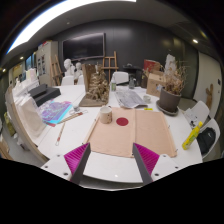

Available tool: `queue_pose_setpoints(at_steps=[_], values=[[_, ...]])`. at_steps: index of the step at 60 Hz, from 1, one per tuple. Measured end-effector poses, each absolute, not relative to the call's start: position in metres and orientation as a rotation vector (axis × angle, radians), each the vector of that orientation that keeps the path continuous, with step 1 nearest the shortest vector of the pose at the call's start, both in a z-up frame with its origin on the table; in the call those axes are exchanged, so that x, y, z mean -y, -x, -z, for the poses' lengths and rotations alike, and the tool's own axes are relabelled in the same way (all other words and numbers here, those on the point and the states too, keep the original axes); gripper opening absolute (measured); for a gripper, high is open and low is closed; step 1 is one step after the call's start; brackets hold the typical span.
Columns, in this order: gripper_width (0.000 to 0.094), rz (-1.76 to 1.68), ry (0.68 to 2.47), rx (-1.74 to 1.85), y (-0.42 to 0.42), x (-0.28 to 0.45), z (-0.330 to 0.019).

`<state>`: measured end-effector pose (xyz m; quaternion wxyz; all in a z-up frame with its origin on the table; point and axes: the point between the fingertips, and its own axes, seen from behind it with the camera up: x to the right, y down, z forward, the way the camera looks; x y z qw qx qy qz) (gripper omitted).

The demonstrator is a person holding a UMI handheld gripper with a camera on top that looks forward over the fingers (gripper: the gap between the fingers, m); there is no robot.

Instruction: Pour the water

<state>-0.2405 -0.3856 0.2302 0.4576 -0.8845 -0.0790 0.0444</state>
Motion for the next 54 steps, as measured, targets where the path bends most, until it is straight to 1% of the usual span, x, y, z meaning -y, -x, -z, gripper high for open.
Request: queue_pose_setpoints(at_steps=[7, 8, 9, 17, 37, 45, 54], values=[[0.0862, -0.074, 2.179, 0.128, 0.194, 0.384, -0.229], [0.0859, -0.069, 2.180, 0.113, 0.205, 0.383, -0.226], [0.0861, -0.070, 2.178, 0.108, 0.178, 0.376, -0.223], [0.0861, -0.039, 2.167, 0.032, 0.097, 0.364, -0.209], [0.0861, 0.109, 2.118, -0.094, -0.147, 0.341, -0.137], [0.0860, 0.118, 2.049, -0.108, -0.215, 0.306, -0.117], [0.0855, 0.086, 2.003, -0.106, -0.250, 0.250, -0.095]])
